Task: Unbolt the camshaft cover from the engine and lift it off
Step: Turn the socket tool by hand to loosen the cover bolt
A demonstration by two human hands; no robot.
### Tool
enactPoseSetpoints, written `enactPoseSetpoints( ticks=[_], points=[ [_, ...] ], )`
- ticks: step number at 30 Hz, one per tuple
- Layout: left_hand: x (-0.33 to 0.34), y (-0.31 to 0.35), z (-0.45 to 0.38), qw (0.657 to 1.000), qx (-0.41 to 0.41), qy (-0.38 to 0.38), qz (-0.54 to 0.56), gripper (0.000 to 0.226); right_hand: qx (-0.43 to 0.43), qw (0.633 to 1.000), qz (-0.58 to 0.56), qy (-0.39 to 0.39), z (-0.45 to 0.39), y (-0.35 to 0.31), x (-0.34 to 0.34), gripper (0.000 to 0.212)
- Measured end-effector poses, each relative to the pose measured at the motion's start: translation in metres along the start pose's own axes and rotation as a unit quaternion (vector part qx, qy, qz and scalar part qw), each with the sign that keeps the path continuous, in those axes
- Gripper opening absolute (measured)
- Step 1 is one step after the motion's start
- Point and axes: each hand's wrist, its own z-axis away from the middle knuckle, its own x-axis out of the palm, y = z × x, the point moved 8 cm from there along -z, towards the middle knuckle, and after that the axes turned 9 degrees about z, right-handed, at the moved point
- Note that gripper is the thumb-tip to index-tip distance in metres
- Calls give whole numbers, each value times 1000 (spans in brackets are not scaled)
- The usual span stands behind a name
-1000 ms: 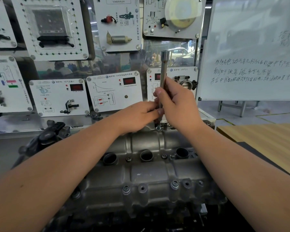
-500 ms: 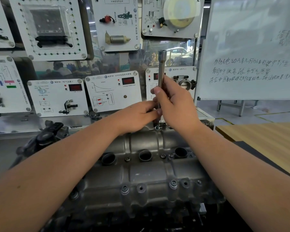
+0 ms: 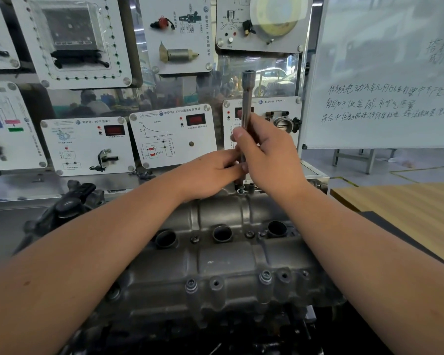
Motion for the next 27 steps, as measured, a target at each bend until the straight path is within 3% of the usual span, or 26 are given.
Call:
enactPoseSetpoints(
  ticks=[5,8,12,22,24,27],
  points=[
    [-1,-2,-1,1000,-13,-1,-7,38,-3,1000,0,-17,0,0,2,17],
    [-1,1,-2,1000,-6,-4,-17,36,14,1000,-16,2,1,2,0,37],
    [-1,-2,-2,1000,-11,-5,-10,40,-9,1000,3,10,1,-2,-2,15],
    [0,1,0,1000,-9,-14,-20,41,-11,1000,-17,12,1,-2,-2,15],
    [0,2,0,1000,-3,-15,-25,43,-12,1000,-1,22,0,-1,-4,5],
    [0,4,2,1000,-3,-11,-15,53,-5,1000,3,10,-1,1,-1,14]
  ],
)
